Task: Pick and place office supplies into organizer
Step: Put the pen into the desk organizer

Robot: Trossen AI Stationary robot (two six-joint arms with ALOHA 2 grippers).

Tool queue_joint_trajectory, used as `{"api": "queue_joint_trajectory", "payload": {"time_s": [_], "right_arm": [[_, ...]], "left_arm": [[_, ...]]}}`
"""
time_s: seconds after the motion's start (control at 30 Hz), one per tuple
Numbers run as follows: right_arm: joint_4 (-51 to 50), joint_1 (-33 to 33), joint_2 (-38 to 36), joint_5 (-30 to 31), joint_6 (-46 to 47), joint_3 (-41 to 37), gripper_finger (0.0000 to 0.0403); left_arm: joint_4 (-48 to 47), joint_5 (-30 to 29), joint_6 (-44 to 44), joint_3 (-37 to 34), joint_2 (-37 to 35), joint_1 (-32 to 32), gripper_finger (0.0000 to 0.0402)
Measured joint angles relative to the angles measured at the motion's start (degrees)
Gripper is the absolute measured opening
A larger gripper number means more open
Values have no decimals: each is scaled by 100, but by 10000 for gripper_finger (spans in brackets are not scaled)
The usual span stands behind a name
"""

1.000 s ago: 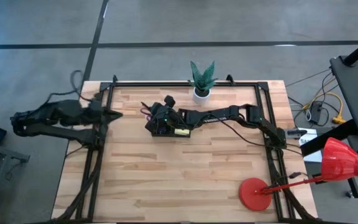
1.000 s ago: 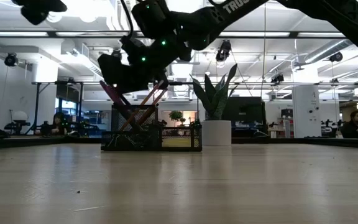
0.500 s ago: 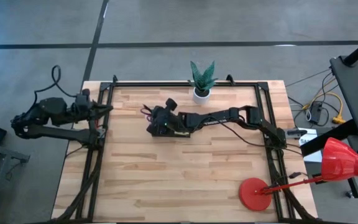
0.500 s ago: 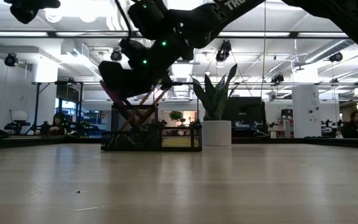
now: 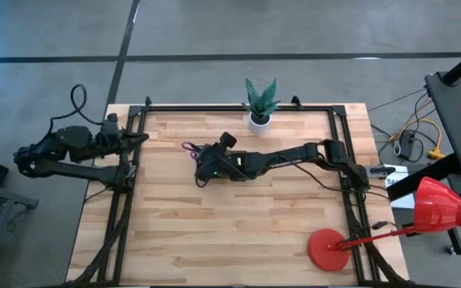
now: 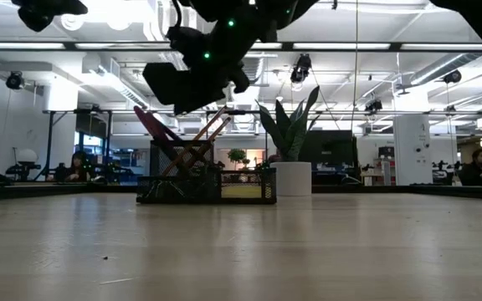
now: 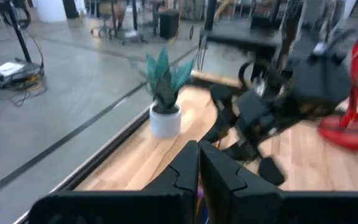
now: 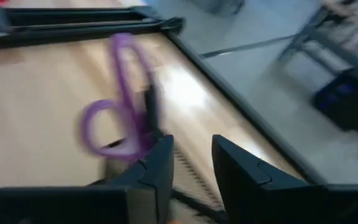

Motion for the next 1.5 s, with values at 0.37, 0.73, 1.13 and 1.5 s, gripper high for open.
{"api": "queue_joint_trajectory", "payload": {"time_s": [0.37,0.73,1.13,1.5], "right_arm": [[-1576,-304,-830,-2097,604,17,86],[-1608,-723,-779,-3031,-497,66,9],[-1264,-839,-65,-3532,-438,323,9],[-2076,-841,45,-3244,-957,645,8]], "left_arm": [[601,-19,-295,13,381,-2,0],[563,-17,-449,13,641,-2,0],[552,-32,-406,7,789,0,0],[539,-74,-399,-5,751,2,0]]}}
